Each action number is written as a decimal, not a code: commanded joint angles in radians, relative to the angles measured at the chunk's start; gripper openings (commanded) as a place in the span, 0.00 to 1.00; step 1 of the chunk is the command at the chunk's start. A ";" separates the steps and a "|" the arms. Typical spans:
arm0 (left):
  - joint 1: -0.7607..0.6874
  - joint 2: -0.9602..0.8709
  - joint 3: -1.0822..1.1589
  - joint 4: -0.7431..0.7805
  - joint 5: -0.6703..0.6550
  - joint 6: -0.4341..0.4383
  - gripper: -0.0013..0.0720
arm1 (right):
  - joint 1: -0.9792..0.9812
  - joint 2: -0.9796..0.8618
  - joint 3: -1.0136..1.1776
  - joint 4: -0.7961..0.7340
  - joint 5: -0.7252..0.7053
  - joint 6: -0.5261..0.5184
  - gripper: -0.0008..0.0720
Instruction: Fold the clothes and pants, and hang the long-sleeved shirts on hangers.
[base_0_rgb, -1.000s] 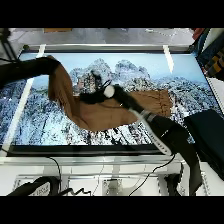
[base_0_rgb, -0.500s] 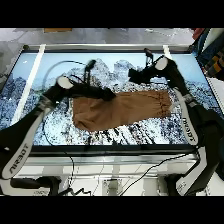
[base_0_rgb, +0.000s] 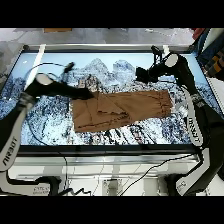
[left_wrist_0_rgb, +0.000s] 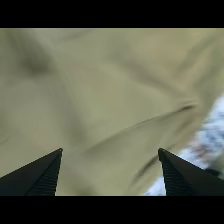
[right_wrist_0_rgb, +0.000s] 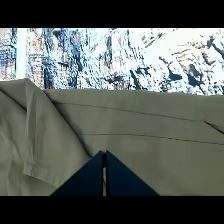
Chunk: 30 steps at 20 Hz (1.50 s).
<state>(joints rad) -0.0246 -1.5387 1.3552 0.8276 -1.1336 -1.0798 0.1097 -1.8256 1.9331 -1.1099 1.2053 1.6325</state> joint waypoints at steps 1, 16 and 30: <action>0.215 0.007 -0.101 0.030 -0.050 -0.012 0.96 | -0.003 0.001 0.000 -0.002 0.005 -0.004 0.04; 0.081 -0.044 -0.417 -0.282 0.285 0.168 0.05 | -0.003 -0.001 -0.004 0.003 -0.004 -0.008 0.04; 0.009 0.232 0.356 0.818 -0.511 -0.313 0.04 | 0.021 -0.001 -0.004 0.005 0.044 -0.079 0.04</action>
<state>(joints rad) 0.0399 -1.3453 1.5936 1.3544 -1.4799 -1.3403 0.1158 -1.8263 1.9289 -1.1065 1.2301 1.5562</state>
